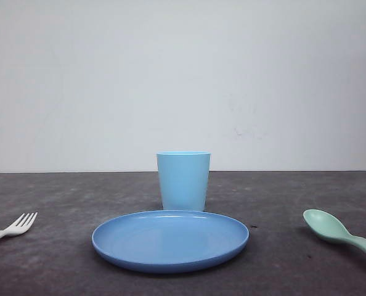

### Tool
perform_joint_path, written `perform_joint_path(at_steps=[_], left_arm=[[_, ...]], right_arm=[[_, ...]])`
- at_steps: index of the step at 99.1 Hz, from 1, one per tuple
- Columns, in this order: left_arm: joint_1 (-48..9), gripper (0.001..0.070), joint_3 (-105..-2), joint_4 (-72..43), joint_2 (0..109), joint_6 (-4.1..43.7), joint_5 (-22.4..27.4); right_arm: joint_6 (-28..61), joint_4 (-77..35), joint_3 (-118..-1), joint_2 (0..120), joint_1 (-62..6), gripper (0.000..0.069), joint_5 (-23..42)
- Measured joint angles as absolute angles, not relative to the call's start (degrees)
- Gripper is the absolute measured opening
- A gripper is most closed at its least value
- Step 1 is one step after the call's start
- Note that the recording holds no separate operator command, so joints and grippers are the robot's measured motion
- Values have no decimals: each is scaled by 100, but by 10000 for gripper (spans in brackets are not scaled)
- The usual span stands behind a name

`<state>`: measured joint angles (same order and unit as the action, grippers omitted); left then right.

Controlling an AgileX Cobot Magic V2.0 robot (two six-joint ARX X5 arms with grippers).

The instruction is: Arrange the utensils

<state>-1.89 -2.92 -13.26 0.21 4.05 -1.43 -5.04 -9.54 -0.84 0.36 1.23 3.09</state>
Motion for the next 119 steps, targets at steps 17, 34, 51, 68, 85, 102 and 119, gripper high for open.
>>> perform_joint_path(at_steps=[17, 34, 51, 68, 85, 102, 119], left_arm=[[-189, 26, -292, -1326, 21, 429, -143], [-189, 26, -292, -1326, 21, 460, -143], [-189, 24, -287, -1310, 21, 473, -143], [-189, 24, -257, -1170, 21, 475, -143], [-189, 24, -250, -751, 21, 517, -10], [-189, 24, -257, -246, 21, 657, 292], [-189, 24, -567, -113, 25, 816, 436]], right_arm=[[-506, -956, -86, 36, 123, 14, 303], [-526, -958, -86, 36, 123, 14, 303], [-539, -958, -86, 36, 123, 14, 301], [-545, -950, -86, 36, 123, 14, 292], [-792, -956, -139, 36, 123, 14, 99], [-1114, -943, -676, 36, 123, 14, 56], [-1356, -967, -1260, 104, 123, 14, -49]])
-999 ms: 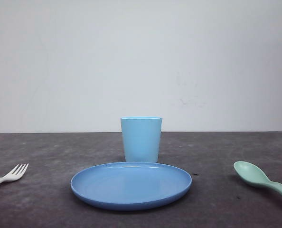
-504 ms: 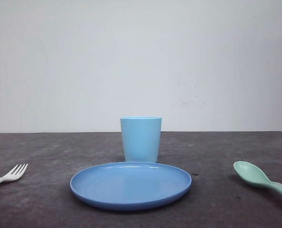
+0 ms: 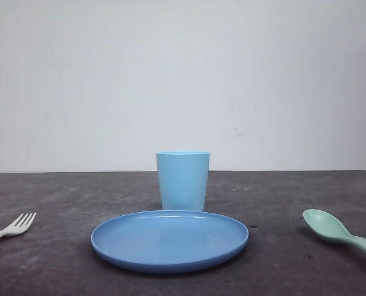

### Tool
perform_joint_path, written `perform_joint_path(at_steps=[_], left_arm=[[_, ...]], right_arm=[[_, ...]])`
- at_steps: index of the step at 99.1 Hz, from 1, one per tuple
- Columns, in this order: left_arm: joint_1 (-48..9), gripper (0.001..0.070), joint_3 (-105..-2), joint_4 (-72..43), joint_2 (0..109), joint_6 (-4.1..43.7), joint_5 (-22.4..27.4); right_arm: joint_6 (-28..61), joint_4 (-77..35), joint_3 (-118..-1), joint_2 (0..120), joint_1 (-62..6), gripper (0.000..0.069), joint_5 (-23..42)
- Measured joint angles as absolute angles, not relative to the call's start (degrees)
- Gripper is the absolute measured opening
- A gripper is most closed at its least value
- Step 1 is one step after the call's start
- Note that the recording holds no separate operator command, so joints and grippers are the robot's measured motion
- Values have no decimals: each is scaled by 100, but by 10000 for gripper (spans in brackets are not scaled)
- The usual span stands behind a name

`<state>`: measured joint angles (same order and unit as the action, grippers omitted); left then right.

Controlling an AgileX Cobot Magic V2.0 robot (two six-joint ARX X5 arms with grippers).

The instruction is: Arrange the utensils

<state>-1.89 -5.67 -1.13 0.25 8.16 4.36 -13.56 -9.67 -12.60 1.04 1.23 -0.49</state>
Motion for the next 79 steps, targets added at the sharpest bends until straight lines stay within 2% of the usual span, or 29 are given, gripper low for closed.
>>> perform_joint_path(at_steps=[27, 49, 65, 79], left_arm=[[-189, 24, -1660, -222, 375, 847, 639], [-189, 24, -2936, -1487, 1288, 832, 722], [-189, 24, -3835, -2512, 2263, 561, 744], [-189, 24, -4088, -2884, 3197, 189, 729]], right_arm=[[-1492, -1323, -2558, 1135, 123, 10, -532], [-1321, -2261, -3795, 2432, 123, 10, -869], [-937, -3133, -4626, 3426, 123, 10, -895], [-652, -3533, -4845, 4257, 123, 10, -899]])
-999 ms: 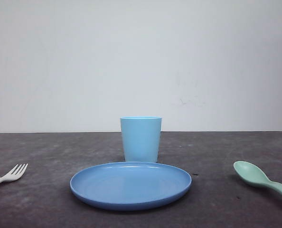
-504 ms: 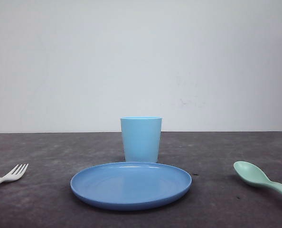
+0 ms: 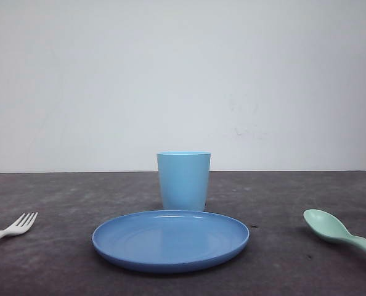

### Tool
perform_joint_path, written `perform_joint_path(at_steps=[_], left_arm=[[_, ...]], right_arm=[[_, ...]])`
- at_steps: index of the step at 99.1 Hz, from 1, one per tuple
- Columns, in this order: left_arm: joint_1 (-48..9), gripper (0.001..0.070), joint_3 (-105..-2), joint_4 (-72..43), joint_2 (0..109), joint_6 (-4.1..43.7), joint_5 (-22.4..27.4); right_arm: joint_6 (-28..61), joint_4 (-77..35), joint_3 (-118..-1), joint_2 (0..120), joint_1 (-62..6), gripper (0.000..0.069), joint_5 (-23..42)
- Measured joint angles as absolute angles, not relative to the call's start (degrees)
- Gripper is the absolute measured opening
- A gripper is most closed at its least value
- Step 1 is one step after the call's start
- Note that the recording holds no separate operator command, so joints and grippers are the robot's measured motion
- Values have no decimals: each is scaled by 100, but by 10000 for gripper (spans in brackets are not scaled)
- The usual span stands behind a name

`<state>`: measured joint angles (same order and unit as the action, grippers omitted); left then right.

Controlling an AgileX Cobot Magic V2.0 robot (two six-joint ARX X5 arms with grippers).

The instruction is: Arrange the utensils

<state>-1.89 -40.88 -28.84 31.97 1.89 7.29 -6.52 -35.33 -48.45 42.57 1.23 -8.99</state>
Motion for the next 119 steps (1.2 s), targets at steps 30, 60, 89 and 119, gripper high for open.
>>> perform_joint_path(at_steps=[30, 60, 89, 119], left_arm=[[-189, 24, -4086, -3256, 4705, 49, 727], [-189, 30, -4086, -3253, 4858, 40, 727], [-189, 470, -4086, -3256, 4858, 16, 727], [-189, 521, -4086, -3315, 4858, 279, 781]], right_arm=[[-469, -4226, -4842, 5651, 123, 10, -899], [-349, -4265, -4842, 5874, 123, 27, -899], [-316, -4270, -4842, 5874, 123, 581, -899], [-298, -4270, -4842, 5874, 123, 679, -899]])
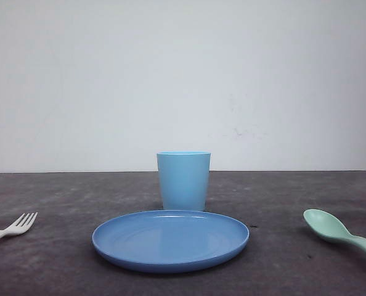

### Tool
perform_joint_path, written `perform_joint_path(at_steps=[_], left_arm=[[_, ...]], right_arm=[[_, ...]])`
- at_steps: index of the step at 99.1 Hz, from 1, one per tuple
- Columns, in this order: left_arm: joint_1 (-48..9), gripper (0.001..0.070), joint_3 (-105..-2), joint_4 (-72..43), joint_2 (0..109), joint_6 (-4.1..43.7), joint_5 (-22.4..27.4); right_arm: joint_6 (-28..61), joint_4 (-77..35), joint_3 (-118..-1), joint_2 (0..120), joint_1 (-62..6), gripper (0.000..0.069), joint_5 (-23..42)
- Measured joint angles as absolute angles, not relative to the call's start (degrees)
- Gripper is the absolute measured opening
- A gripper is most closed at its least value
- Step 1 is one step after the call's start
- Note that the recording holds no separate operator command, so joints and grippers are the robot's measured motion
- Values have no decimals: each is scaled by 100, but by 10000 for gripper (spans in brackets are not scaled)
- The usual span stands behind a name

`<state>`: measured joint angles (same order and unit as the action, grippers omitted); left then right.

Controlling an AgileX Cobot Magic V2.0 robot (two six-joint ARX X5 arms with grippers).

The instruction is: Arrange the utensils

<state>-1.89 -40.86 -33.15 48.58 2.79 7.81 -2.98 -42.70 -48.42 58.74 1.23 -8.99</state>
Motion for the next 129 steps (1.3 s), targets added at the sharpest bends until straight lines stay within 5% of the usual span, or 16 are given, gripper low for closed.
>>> perform_joint_path(at_steps=[19, 38, 129], left_arm=[[-252, 520, -4086, -3736, 4858, 517, 1538], [-543, 519, -4086, -4193, 4915, 633, 1627], [-2099, 508, -4086, -3487, 7432, 1055, 860]], right_arm=[[-298, -4270, -4842, 5874, 123, 679, -899], [-296, -4270, -4842, 5874, 123, 679, -899], [-298, -4270, -4842, 5874, 123, 679, -899]])
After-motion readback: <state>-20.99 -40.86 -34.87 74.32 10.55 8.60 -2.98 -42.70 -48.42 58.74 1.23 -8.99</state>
